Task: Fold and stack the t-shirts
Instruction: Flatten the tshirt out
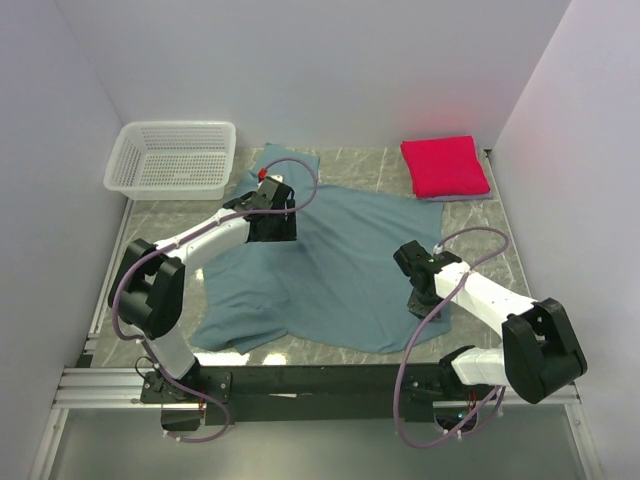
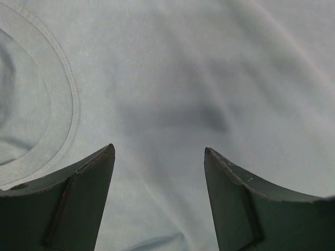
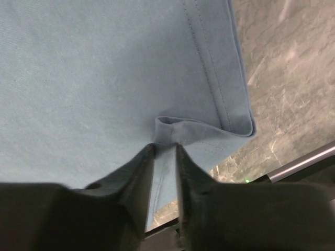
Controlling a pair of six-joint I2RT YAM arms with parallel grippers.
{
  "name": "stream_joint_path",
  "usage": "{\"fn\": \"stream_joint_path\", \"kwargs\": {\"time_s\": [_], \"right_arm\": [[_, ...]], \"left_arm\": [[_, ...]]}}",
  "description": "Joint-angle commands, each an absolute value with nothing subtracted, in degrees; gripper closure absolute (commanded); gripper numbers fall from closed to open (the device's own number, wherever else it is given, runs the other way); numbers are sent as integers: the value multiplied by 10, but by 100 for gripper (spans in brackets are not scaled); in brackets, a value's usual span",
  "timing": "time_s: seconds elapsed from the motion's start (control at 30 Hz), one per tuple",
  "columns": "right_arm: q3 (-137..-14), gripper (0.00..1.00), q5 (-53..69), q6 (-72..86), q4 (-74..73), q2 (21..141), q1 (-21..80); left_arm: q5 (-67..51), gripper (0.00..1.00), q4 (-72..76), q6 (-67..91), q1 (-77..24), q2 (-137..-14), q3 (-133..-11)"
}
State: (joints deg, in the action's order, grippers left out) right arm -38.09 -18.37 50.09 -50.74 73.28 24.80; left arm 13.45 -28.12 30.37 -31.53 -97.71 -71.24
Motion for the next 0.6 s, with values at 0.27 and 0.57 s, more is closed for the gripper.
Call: {"fn": "stream_joint_path", "kwargs": {"time_s": [0.27, 0.57], "right_arm": [[-408, 100, -242, 560, -632, 687, 245], [-411, 100, -215, 591, -743, 578, 252]], "left_arm": [[146, 26, -271, 286, -316, -960, -718], [163, 26, -282, 289, -312, -976, -725]]}}
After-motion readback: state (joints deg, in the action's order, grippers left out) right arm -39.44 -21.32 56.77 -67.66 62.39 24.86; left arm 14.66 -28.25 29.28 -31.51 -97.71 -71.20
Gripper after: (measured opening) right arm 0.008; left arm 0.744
